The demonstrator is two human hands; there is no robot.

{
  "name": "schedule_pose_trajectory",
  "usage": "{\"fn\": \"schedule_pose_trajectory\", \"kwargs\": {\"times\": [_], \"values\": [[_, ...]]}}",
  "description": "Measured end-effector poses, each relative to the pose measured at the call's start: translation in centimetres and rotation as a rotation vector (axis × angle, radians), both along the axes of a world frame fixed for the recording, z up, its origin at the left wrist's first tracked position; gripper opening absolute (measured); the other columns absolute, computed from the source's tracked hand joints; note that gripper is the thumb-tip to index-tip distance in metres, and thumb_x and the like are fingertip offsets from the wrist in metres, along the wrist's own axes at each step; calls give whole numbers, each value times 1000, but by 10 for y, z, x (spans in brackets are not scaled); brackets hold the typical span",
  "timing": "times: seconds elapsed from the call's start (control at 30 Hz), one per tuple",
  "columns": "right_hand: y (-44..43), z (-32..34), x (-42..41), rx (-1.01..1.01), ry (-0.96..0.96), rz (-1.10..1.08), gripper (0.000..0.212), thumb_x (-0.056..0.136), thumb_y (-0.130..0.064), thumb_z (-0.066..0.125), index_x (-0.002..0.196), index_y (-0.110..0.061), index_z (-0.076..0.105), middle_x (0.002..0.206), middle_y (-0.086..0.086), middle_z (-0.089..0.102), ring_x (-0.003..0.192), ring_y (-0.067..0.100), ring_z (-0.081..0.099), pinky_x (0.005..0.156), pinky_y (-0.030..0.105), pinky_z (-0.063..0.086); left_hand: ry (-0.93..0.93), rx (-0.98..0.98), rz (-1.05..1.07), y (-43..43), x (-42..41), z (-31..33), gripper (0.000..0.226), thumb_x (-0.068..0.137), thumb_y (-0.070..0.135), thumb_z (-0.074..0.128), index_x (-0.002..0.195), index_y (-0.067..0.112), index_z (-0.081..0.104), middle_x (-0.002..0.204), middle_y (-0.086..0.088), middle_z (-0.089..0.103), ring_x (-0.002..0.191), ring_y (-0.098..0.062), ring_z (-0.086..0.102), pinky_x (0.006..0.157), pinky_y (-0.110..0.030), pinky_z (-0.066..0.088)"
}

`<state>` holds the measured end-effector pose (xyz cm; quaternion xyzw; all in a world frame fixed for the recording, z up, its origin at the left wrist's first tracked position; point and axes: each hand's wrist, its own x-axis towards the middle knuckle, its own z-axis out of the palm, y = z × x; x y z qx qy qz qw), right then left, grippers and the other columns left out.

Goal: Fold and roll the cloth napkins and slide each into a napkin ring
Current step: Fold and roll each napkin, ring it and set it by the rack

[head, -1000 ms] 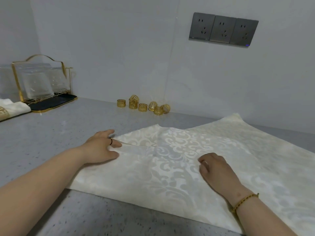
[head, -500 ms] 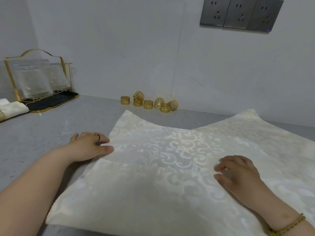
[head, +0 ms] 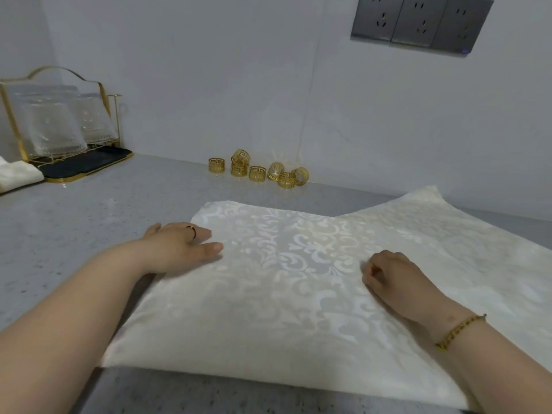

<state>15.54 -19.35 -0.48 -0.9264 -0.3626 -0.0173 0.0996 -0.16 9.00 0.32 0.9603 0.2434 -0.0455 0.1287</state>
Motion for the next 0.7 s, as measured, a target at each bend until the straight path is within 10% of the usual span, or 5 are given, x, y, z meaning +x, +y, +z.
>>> {"fn": "schedule_pose_trajectory", "kwargs": {"times": [0.17,0.33,0.53,0.7], "values": [[5,-3,-1,-50,-131,-25,13,97,-25,34,86,-19,37,91,-3,42,86,15,37,84,27,32,29,21,-284,-63,-8,5,113,49,95,11,144,35,18,154,11,9,141,-6,2,113,-28,-6],[14,-1,-1,-51,-93,-55,12,97,-21,31,87,-17,36,90,-2,42,85,16,34,86,28,31,99,49,-488,-128,-24,-6,76,85,67,28,146,32,-1,155,8,-7,141,-7,-10,113,-31,-12],[24,-2,-3,-78,-25,-81,10,97,-13,28,91,-11,35,102,13,49,94,25,37,79,29,31,60,115,-417,-137,-15,-25,77,82,71,18,146,33,-3,155,8,-12,141,-8,-14,111,-38,-20],[21,-5,1,-26,-2,-58,29,97,-13,28,69,-16,26,74,-1,31,88,19,28,72,26,26,41,106,-369,-132,-13,-28,99,62,87,11,145,36,-3,154,10,-13,140,-6,-15,109,-34,-20]]}}
